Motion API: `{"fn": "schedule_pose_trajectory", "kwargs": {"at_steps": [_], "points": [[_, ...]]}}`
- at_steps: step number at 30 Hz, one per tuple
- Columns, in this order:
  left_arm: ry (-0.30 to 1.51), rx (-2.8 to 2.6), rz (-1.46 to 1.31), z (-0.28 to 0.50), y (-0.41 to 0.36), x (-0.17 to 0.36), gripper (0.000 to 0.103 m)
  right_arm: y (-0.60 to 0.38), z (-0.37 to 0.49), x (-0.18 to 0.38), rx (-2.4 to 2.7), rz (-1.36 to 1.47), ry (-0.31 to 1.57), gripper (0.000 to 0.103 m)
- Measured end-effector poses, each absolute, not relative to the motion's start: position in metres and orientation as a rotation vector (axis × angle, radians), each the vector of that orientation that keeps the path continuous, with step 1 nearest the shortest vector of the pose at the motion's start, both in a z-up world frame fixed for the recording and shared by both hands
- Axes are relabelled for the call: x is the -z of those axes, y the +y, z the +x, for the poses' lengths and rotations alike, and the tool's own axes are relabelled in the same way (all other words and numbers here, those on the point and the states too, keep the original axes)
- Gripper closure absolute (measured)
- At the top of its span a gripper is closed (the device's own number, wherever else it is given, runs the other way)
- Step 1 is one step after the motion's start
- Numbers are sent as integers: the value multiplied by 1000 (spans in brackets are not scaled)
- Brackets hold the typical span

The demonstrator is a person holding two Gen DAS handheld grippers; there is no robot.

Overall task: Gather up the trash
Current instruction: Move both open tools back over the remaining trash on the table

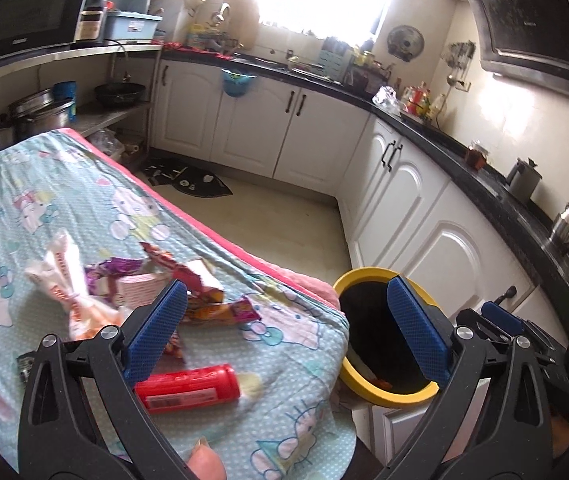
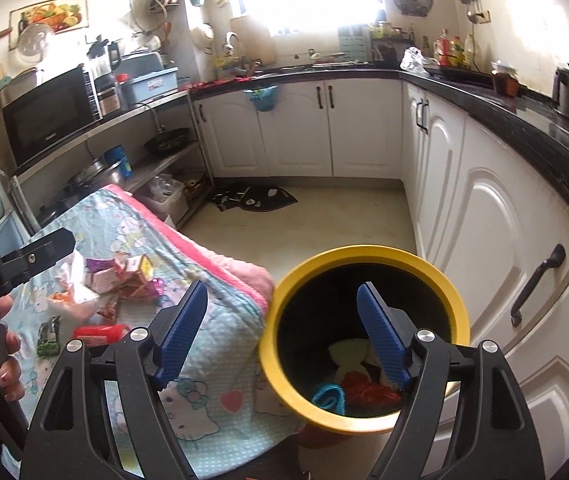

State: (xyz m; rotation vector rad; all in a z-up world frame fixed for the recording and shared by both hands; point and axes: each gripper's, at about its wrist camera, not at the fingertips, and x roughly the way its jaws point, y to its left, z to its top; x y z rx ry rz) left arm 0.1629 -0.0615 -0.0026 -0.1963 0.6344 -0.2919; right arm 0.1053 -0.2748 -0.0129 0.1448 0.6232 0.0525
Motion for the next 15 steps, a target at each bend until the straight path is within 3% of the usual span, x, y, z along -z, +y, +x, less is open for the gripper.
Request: {"fn": "schedule_pose_trajectory", "kwargs": {"at_steps": [15], "points": [[588, 209, -223, 147, -10, -6, 11, -226, 96, 0, -161, 98, 607, 27]]}}
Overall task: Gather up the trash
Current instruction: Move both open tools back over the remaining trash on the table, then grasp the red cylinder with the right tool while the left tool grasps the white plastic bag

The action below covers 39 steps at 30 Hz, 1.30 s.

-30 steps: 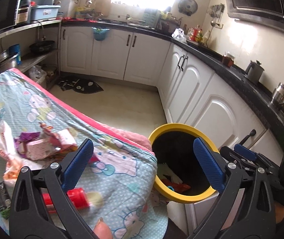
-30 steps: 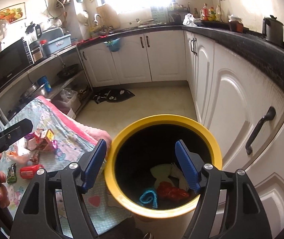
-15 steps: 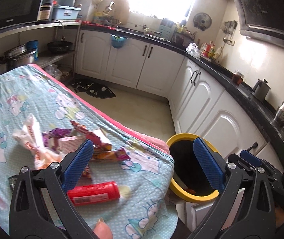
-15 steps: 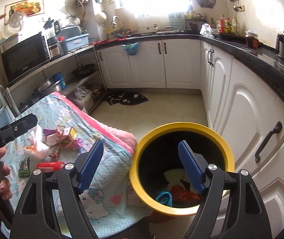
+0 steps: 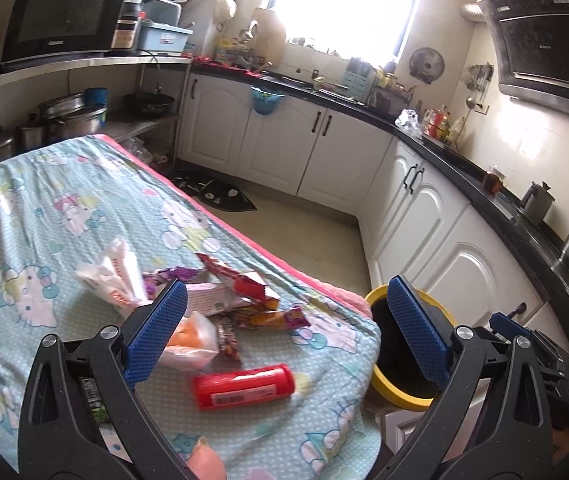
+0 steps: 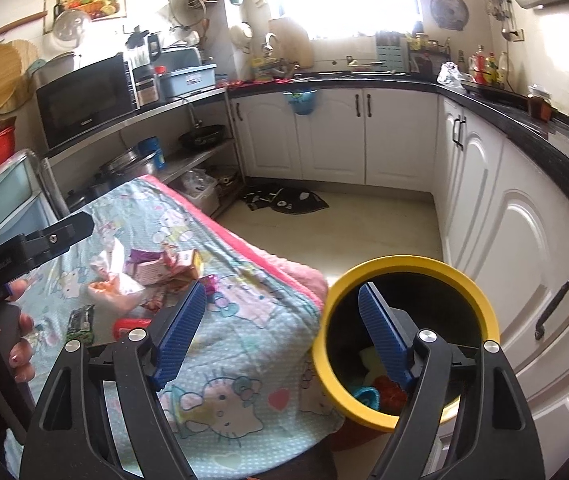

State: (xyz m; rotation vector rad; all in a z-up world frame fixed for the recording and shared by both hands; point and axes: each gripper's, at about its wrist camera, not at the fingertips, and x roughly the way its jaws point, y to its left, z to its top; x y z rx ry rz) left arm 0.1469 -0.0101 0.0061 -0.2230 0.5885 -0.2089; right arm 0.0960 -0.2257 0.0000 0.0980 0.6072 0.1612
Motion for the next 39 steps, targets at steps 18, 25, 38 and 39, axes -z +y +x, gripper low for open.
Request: {"fn": "schedule_pose_trajectory", "kwargs": {"at_steps": [18, 25, 38, 39], "points": [[571, 69, -301, 143, 66, -5, 11, -158, 99, -7, -315, -1, 612, 27], [570, 2, -346, 146, 102, -3, 11, -133, 105, -3, -380, -58, 623, 27], [638, -70, -453, 160, 148, 20, 11, -91, 120, 20, -498, -174, 673, 27], [652, -63, -464, 164, 149, 25, 11, -89, 121, 23, -508, -182, 679, 27]]}}
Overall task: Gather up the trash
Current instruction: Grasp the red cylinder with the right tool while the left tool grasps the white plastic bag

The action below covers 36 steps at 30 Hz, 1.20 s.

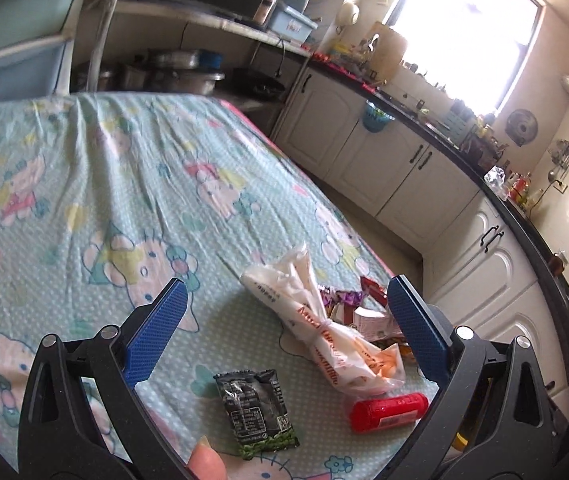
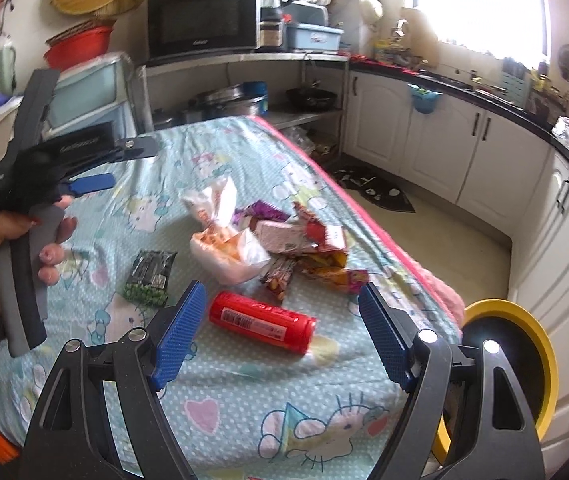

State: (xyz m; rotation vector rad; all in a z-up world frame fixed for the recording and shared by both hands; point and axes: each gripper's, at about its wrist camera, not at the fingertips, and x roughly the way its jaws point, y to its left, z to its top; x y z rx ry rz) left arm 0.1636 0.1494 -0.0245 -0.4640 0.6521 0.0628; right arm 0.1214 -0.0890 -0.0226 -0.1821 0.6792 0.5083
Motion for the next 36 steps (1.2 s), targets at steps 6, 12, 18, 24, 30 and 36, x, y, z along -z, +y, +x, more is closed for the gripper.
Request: {"fn": "schedule_pose_trajectory", "kwargs": {"at_steps": [6, 12, 18, 24, 30, 36], "points": [[742, -9, -525, 187, 147, 47, 11, -76, 129, 42, -559, -267, 714, 27], [832, 19, -595, 213, 145, 67, 11, -68, 138, 62, -601, -331, 753, 27], [906, 20, -592, 239, 136, 79, 16, -60, 151, 78, -625, -397, 791, 27], [960, -17, -597, 252, 134, 90, 38, -51, 159, 90, -656, -442, 831, 27], [968, -30, -595, 254, 134, 98, 59, -47, 162, 97, -636, -459, 860, 37], [944, -8, -608, 248, 138, 100, 68, -49, 167, 97, -630, -448, 875, 43]]}}
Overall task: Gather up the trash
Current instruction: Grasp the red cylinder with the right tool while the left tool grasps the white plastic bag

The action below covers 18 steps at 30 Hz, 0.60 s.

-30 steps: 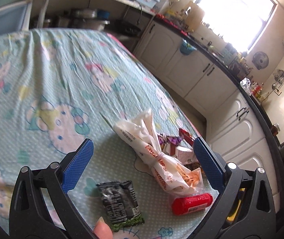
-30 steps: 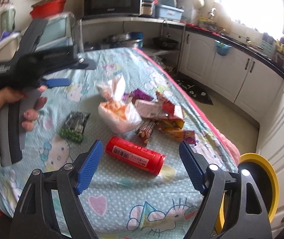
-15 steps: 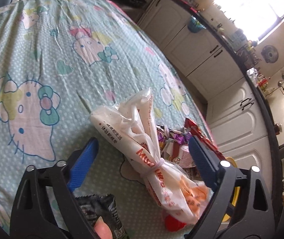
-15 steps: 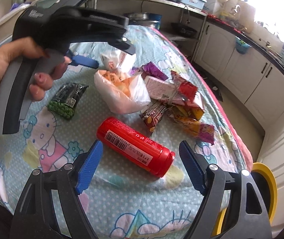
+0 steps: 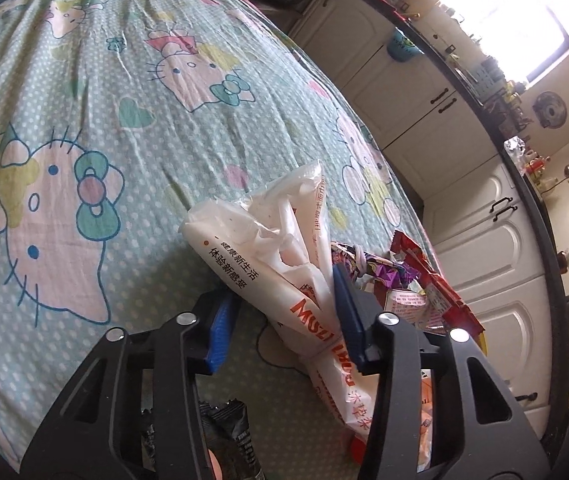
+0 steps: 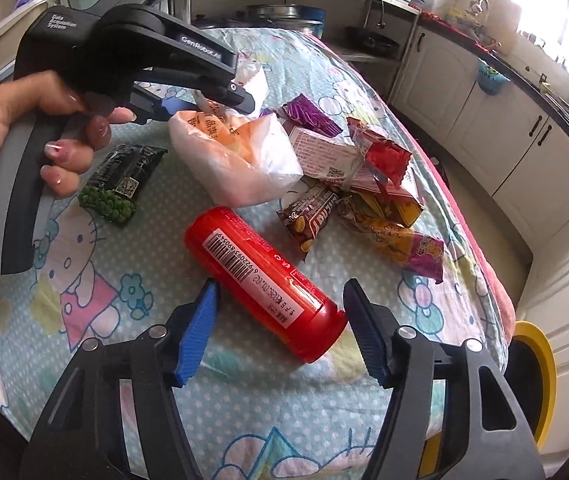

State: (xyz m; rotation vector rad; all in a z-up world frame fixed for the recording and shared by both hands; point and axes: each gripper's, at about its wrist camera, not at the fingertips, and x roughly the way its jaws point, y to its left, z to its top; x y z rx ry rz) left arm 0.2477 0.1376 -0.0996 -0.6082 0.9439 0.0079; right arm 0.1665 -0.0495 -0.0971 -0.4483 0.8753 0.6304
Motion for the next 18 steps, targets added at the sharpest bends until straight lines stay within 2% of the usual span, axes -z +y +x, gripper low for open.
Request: {"fn": "schedule_pose_trajectory", "kwargs": {"at_steps": [4, 9, 14, 16, 18], "points": [[924, 10, -611, 237, 139, 98, 74, -50, 165, 97, -634, -468, 879, 47], [880, 37, -588, 218, 145, 86, 77, -48, 160, 96, -644, -492, 891, 55], [830, 43, -565, 200, 149, 68, 77, -39, 159, 104, -660, -527, 915, 56], [807, 39, -550, 192, 152, 59, 77, -38, 161, 105, -675, -490, 931, 68], [790, 36, -540, 188, 153, 52, 78, -40, 162, 105, -693, -436, 945, 71]]}}
